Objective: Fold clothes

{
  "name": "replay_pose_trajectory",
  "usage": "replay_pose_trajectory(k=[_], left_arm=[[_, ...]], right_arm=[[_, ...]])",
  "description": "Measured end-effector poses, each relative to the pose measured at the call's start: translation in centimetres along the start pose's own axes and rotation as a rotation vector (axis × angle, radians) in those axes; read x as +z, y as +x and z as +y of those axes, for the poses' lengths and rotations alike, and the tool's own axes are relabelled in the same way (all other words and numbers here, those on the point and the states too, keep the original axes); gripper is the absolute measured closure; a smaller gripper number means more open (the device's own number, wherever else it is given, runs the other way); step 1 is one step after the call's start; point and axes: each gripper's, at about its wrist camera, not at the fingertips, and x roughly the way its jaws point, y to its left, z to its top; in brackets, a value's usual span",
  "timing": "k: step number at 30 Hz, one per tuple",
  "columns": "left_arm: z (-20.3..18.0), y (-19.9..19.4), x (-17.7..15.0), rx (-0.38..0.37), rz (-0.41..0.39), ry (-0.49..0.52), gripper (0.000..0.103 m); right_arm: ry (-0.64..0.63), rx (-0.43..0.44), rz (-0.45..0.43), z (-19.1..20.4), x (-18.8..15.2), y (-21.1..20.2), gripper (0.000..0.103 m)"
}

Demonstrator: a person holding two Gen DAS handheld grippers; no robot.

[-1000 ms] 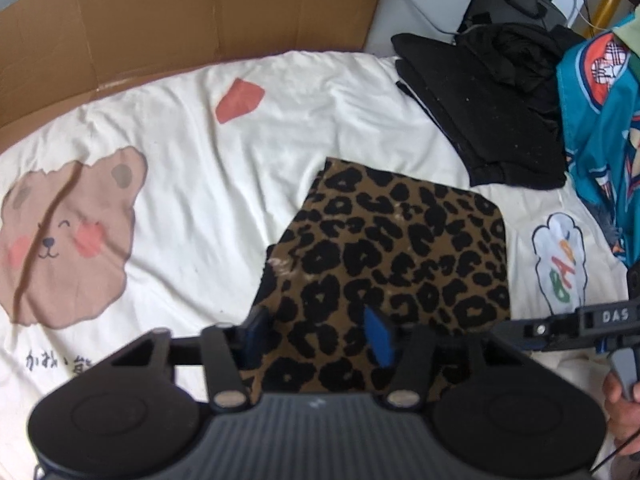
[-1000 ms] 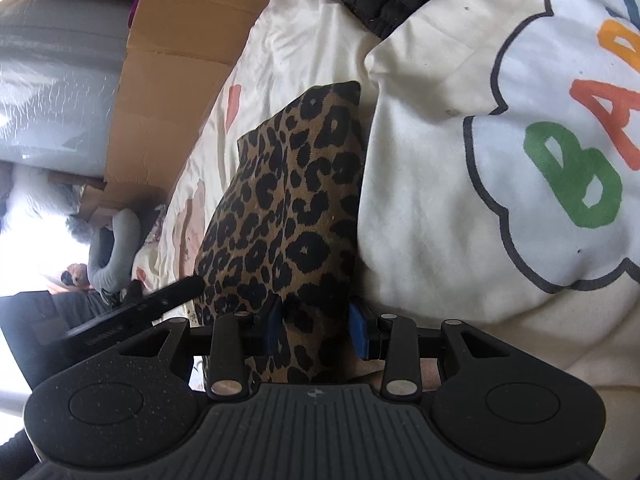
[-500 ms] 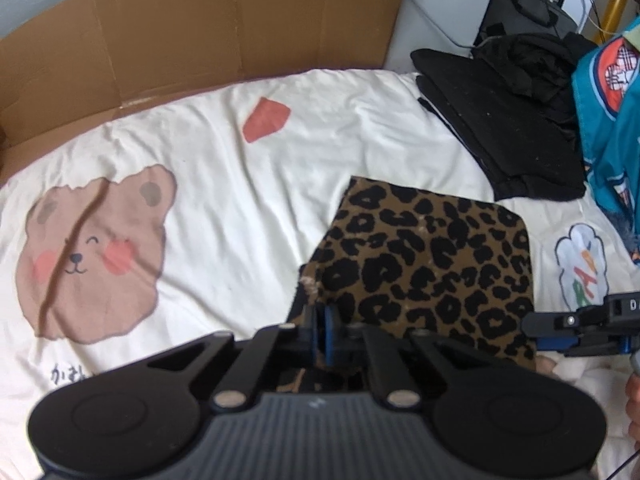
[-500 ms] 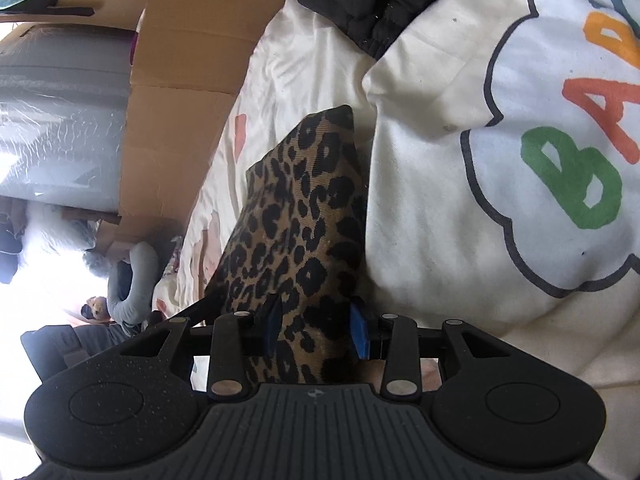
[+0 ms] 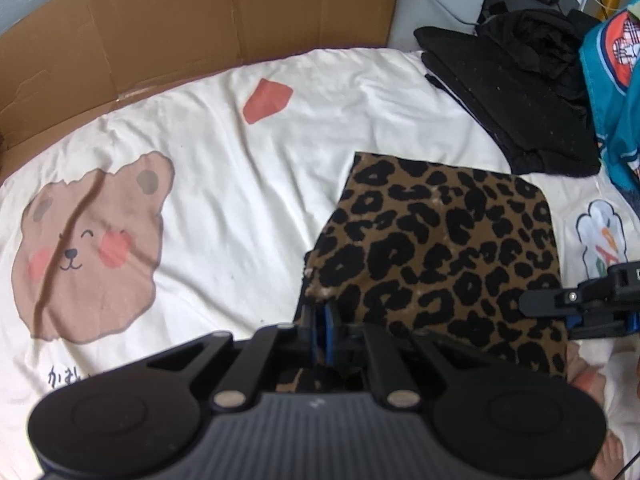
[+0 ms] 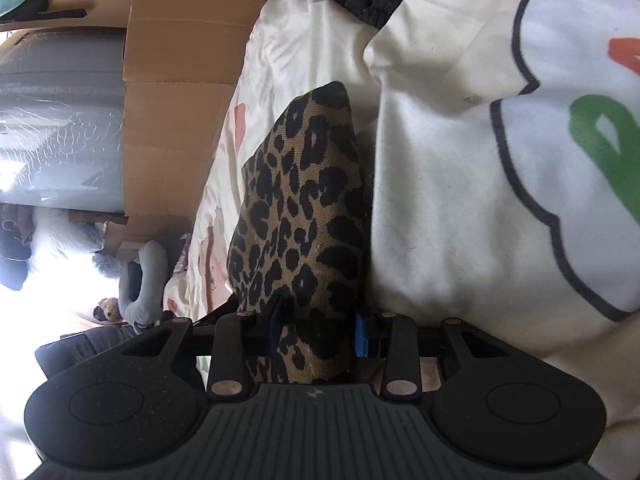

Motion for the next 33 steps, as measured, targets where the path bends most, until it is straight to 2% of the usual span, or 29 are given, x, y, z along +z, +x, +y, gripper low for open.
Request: replay_pose_trajectory(k=[2, 10, 12, 15, 16, 17, 19, 21, 24, 29, 33], left_arm=[[0.0, 0.0, 0.0, 0.013, 0.006, 0.006, 0.098], [1.4, 0.9, 0.0, 0.050, 0.080, -0.015, 0.102], [1.8, 0.7, 0.1, 0.039, 0.073, -0.018, 0.101], [2.9, -0.1, 1.0, 0.040, 0.031, -0.060, 0.090], [3.3, -0.3, 1.4, 0.036, 0.018, -0.074, 0.076], [3.5, -0.5, 1.8, 0.014, 0.008, -0.082, 0.068], [3.9, -0.7, 2.6, -0.033, -0.011, -0.098, 0.044], [3.8, -0.7, 3.2, -0.097, -0.019, -0.103, 0.034], [3.1, 0.0, 3.4, -0.177, -0.007, -0.094, 0.029], [2.5, 2.3, 2.5, -0.252, 0.041, -0.106, 0.029], [3.2, 3.7, 1.6, -0.305, 0.062, -0.145, 0.034]], right_arm=[[-0.003, 0.009, 0.004, 0.2, 0.1, 0.0, 0.078], [0.019, 0.019, 0.017, -0.1, 0.0, 0.7, 0.077], [0.019, 0.009, 0.021, -0.2, 0.1, 0.9, 0.082], [0.014, -0.005, 0.029, -0.2, 0.1, 0.9, 0.090], [0.012, -0.006, 0.031, -0.2, 0.1, 0.9, 0.090], [0.013, -0.005, 0.033, -0.2, 0.1, 0.9, 0.091], [0.011, -0.007, 0.035, -0.1, 0.1, 0.9, 0.092], [0.005, -0.011, 0.036, 0.0, 0.1, 0.9, 0.092], [-0.002, -0.014, 0.036, 0.2, 0.2, 0.8, 0.092], [-0.014, -0.015, 0.039, 0.4, 0.3, 0.8, 0.092], [-0.022, -0.014, 0.044, 0.5, 0.4, 0.7, 0.091]])
